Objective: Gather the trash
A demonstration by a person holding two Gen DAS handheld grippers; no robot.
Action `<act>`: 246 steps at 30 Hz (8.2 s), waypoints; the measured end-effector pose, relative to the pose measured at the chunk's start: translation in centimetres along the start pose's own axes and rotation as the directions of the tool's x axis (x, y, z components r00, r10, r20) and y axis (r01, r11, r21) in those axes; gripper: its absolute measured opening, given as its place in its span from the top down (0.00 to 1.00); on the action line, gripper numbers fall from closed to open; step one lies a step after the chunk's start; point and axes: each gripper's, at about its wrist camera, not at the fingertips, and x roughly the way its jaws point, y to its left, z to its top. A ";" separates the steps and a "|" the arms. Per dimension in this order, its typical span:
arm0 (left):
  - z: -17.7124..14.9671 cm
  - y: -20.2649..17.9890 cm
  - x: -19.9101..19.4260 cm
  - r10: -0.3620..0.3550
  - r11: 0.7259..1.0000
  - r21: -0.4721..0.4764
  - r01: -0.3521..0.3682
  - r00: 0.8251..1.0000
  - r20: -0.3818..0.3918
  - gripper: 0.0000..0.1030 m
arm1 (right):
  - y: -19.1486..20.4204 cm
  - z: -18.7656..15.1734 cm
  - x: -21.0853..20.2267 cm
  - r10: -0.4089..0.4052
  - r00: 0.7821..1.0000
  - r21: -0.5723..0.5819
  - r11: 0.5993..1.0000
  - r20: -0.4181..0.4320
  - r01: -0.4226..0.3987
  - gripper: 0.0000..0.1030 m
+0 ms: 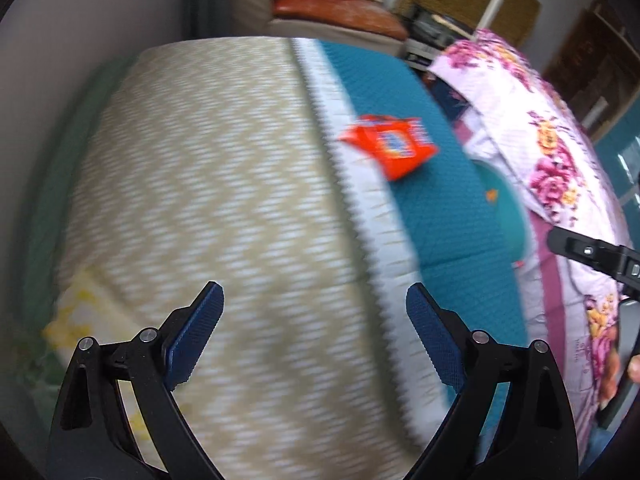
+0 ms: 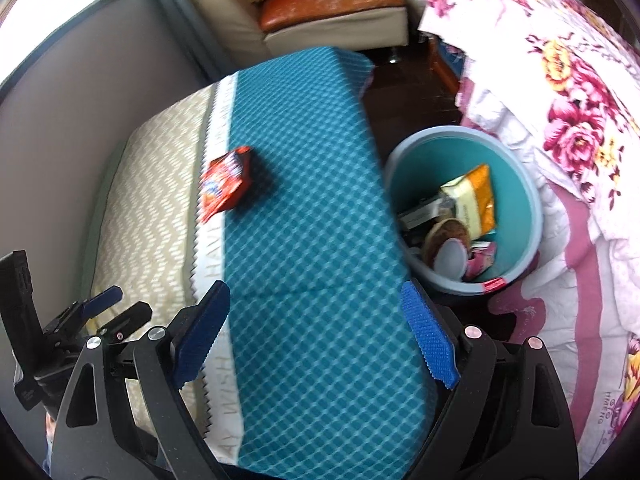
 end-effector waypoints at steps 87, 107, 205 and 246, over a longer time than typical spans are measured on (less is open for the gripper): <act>7.5 -7.0 3.0 -0.149 0.975 0.173 0.139 0.988 0.048 0.91 | -0.8 5.0 4.3 0.077 0.989 0.079 0.993 0.123 -0.087 0.65; 7.5 -25.8 5.4 -0.223 0.876 0.430 0.219 0.974 -0.042 0.91 | -16.3 1.5 -2.9 -0.031 0.960 0.265 0.963 0.278 -0.046 0.65; 7.2 -24.2 11.4 -0.110 0.934 0.330 0.136 0.989 -0.096 0.13 | -16.2 2.5 1.5 -0.105 0.989 0.233 0.969 0.105 0.078 0.16; 1.4 -18.0 0.4 -0.050 0.968 0.249 0.028 0.996 0.079 0.04 | -7.2 -6.0 -6.7 -0.270 0.922 0.032 0.962 0.277 0.272 0.07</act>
